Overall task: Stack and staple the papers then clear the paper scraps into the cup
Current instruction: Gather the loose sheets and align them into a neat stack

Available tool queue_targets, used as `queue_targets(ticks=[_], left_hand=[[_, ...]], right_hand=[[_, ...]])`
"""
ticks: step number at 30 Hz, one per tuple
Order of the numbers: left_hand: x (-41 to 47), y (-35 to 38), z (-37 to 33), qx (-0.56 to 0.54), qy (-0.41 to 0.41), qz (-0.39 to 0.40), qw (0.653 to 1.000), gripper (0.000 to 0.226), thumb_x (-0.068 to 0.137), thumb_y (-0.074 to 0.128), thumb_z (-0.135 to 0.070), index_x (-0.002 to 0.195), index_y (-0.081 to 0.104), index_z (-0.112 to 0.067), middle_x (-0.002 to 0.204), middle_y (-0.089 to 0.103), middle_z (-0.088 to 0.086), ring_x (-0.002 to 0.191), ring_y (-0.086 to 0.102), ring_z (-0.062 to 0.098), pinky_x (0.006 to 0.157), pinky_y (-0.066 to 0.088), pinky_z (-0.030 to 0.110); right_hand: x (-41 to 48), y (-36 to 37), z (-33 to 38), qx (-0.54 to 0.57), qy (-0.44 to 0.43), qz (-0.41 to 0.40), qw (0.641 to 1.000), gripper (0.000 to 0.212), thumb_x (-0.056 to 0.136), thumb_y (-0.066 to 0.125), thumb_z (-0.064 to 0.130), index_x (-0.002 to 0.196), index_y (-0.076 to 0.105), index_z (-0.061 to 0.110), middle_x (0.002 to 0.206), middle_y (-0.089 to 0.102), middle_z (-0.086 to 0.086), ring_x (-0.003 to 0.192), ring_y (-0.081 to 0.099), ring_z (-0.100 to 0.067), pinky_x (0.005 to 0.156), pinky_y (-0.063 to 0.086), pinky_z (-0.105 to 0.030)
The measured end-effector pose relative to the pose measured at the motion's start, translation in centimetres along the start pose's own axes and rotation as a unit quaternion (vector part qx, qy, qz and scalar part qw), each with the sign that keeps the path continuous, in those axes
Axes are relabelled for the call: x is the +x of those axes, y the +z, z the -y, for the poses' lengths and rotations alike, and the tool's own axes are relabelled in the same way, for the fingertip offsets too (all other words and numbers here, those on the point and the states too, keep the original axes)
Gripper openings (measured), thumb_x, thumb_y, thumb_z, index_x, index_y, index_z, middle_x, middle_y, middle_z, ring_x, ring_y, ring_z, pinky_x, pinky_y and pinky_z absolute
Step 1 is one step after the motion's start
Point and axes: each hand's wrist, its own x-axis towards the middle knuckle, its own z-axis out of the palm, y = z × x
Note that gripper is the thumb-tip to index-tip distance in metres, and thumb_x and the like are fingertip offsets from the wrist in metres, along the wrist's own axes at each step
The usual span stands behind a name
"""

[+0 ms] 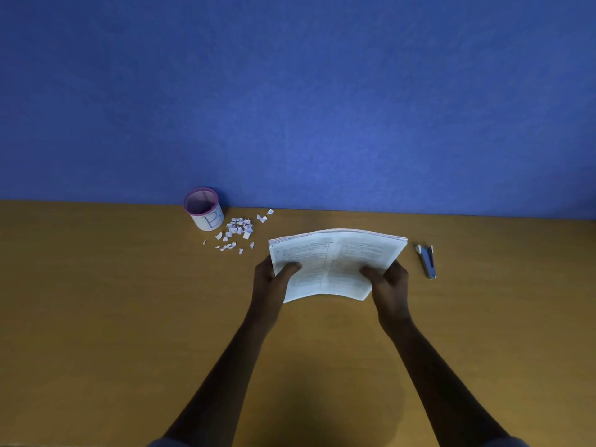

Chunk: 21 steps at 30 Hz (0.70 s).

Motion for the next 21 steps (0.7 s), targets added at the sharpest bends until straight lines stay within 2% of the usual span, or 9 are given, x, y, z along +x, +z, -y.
queue_targets(ticks=[3, 6, 9, 11, 13, 15, 18, 21], left_hand=[[-0.2, -0.2, 0.5, 0.03, -0.004, 0.003, 1.0, 0.03, 0.093, 0.066, 0.004, 0.108, 0.074, -0.02, 0.103, 0.081, -0.006, 0.106, 0.074, 0.022, 0.08, 0.058, 0.025], [-0.2, -0.6, -0.1, 0.066, 0.032, 0.015, 0.997, 0.034, 0.091, 0.072, 0.003, 0.111, 0.073, -0.025, 0.104, 0.081, -0.011, 0.102, 0.076, 0.014, 0.08, 0.059, 0.023], [0.1, -0.7, -1.8, 0.095, 0.096, 0.032, 0.99, 0.026, 0.087, 0.083, -0.018, 0.111, 0.073, -0.021, 0.107, 0.08, -0.007, 0.103, 0.076, 0.014, 0.086, 0.062, 0.03], [0.0, -0.2, -3.3, 0.101, 0.131, 0.029, 0.986, 0.036, 0.081, 0.084, -0.039, 0.109, 0.073, -0.018, 0.105, 0.079, -0.004, 0.101, 0.075, 0.018, 0.085, 0.062, 0.034], [-0.2, 0.7, -4.5, 0.088, 0.139, 0.004, 0.986, 0.038, 0.079, 0.078, -0.052, 0.102, 0.073, -0.021, 0.1, 0.078, -0.005, 0.096, 0.074, 0.019, 0.08, 0.06, 0.034], [-0.2, 1.8, -5.2, 0.08, 0.114, -0.044, 0.989, 0.032, 0.08, 0.073, -0.061, 0.094, 0.074, -0.032, 0.096, 0.078, -0.01, 0.093, 0.073, 0.016, 0.08, 0.057, 0.035], [0.1, 2.8, -5.4, 0.088, 0.069, -0.119, 0.987, 0.023, 0.087, 0.074, -0.057, 0.085, 0.075, -0.034, 0.088, 0.078, -0.014, 0.087, 0.073, 0.013, 0.08, 0.058, 0.042], [0.3, 3.2, -5.4, 0.088, 0.064, -0.142, 0.984, 0.025, 0.087, 0.075, -0.055, 0.086, 0.075, -0.03, 0.087, 0.078, -0.012, 0.086, 0.074, 0.014, 0.082, 0.06, 0.046]], right_hand=[[-0.3, -0.3, -0.5, -0.028, -0.002, 0.012, 1.0, 0.04, 0.091, 0.061, -0.014, 0.114, 0.07, 0.018, 0.105, 0.078, -0.001, 0.102, 0.075, -0.02, 0.081, 0.063, -0.035], [-0.1, -1.1, -0.1, -0.077, -0.041, 0.028, 0.996, 0.036, 0.091, 0.07, -0.005, 0.123, 0.068, 0.013, 0.114, 0.077, -0.005, 0.109, 0.073, -0.023, 0.089, 0.062, -0.046], [0.3, -1.5, 1.4, -0.101, -0.068, 0.037, 0.992, 0.037, 0.091, 0.076, 0.005, 0.126, 0.067, 0.011, 0.117, 0.076, -0.003, 0.111, 0.072, -0.021, 0.089, 0.061, -0.044], [0.3, -1.5, 2.5, -0.103, -0.085, 0.039, 0.99, 0.035, 0.089, 0.077, 0.006, 0.123, 0.068, 0.011, 0.115, 0.076, -0.003, 0.108, 0.073, -0.02, 0.086, 0.062, -0.04], [0.5, -1.4, 3.6, -0.091, -0.095, 0.029, 0.991, 0.03, 0.088, 0.078, 0.004, 0.116, 0.068, 0.011, 0.109, 0.076, -0.002, 0.103, 0.073, -0.018, 0.083, 0.062, -0.036], [0.8, -1.1, 4.2, -0.069, -0.096, 0.017, 0.993, 0.028, 0.087, 0.078, 0.001, 0.108, 0.069, 0.017, 0.103, 0.076, 0.0, 0.098, 0.073, -0.016, 0.08, 0.061, -0.03], [0.9, -0.6, 4.5, -0.048, -0.089, 0.01, 0.995, 0.026, 0.087, 0.078, -0.001, 0.103, 0.07, 0.018, 0.098, 0.077, -0.001, 0.095, 0.074, -0.018, 0.078, 0.06, -0.031], [0.5, -0.5, 4.1, -0.037, -0.084, 0.014, 0.996, 0.026, 0.088, 0.076, -0.002, 0.11, 0.072, 0.011, 0.105, 0.078, -0.004, 0.099, 0.075, -0.021, 0.081, 0.062, -0.034]])
